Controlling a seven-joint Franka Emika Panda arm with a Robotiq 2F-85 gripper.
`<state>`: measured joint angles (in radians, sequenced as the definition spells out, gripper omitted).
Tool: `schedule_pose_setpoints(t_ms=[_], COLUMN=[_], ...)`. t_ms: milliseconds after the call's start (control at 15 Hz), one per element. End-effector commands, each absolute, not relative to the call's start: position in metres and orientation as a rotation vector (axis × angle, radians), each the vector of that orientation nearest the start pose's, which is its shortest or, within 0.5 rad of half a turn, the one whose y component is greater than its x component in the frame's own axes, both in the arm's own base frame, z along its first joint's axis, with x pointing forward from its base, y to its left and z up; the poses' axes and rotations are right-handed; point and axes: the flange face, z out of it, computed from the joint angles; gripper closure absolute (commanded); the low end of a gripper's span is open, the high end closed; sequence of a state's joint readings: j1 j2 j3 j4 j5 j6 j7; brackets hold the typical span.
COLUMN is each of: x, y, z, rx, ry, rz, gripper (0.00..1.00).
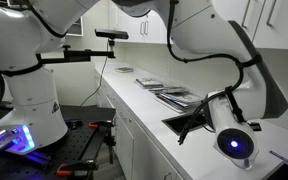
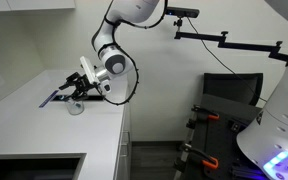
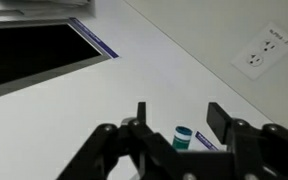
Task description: Put the marker in the glass cup
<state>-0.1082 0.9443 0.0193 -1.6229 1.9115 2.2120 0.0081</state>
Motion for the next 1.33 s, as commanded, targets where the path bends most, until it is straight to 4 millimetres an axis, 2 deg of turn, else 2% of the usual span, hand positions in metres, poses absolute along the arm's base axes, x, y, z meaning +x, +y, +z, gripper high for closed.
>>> schedule_pose_setpoints(t_ms=[0,267,600,1267], x=[0.667,0.663,0.652,0.614], y=[-0.025,-0.017,0.001,0.032], z=[0.076,0.091,0.122,0.175], rx=[-1.271,-1.334,-1.384,-1.519], ry=[1.467,1.452,1.408,1.388], rz=[0.163,0.1,0.087,0.048], gripper=[0.01,0.0,0.0,0.0])
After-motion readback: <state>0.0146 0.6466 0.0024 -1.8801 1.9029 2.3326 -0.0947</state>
